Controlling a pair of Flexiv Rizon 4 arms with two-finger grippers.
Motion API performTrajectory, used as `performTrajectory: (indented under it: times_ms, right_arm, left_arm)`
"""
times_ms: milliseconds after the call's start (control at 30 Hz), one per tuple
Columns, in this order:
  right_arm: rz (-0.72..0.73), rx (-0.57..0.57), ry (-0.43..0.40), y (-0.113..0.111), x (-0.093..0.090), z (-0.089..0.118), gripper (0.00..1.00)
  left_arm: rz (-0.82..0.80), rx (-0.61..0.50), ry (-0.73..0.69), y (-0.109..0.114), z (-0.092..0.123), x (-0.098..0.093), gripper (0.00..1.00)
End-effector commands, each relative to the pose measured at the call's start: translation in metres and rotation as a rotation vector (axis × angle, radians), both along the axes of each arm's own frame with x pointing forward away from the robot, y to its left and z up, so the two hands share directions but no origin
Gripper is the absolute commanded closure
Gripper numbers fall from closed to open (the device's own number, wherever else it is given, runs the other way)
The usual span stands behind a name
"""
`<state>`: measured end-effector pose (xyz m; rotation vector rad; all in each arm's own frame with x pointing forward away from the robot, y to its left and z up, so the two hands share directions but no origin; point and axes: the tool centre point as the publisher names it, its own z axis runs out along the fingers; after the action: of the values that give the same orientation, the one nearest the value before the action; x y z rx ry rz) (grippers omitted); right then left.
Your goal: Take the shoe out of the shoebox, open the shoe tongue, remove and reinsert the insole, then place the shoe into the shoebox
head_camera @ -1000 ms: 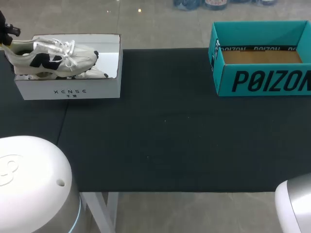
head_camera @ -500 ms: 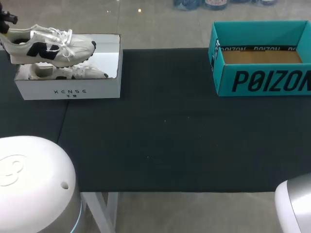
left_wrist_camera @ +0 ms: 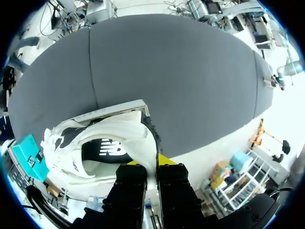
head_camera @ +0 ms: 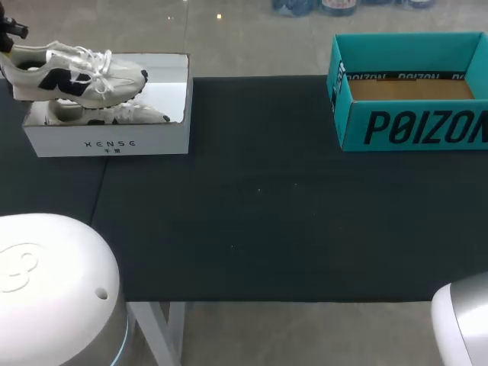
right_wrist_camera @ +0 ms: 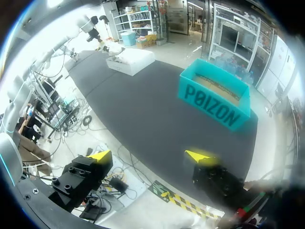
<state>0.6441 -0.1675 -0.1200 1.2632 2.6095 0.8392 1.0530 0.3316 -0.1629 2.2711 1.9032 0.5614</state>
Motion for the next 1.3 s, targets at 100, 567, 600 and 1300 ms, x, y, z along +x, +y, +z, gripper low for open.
performTrajectory:
  times_ms: [100, 567, 600, 1300]
  right_arm:
    - [0.002, -0.002, 0.008, 0.0, 0.003, 0.002, 0.0]
    - [0.002, -0.002, 0.008, 0.0, 0.003, 0.002, 0.0]
    - [0.002, -0.002, 0.008, 0.0, 0.003, 0.002, 0.0]
    - [0.002, -0.002, 0.008, 0.0, 0.003, 0.002, 0.0]
  left_arm:
    - [0.012, -0.032, 0.055, 0.012, -0.016, 0.066, 1.0]
    - [0.021, -0.089, 0.105, 0.016, -0.042, 0.174, 1.0]
    - [0.018, -0.076, 0.098, 0.013, -0.043, 0.181, 1.0]
    - [-0.045, -0.057, 0.198, -0.019, -0.108, 0.207, 1.0]
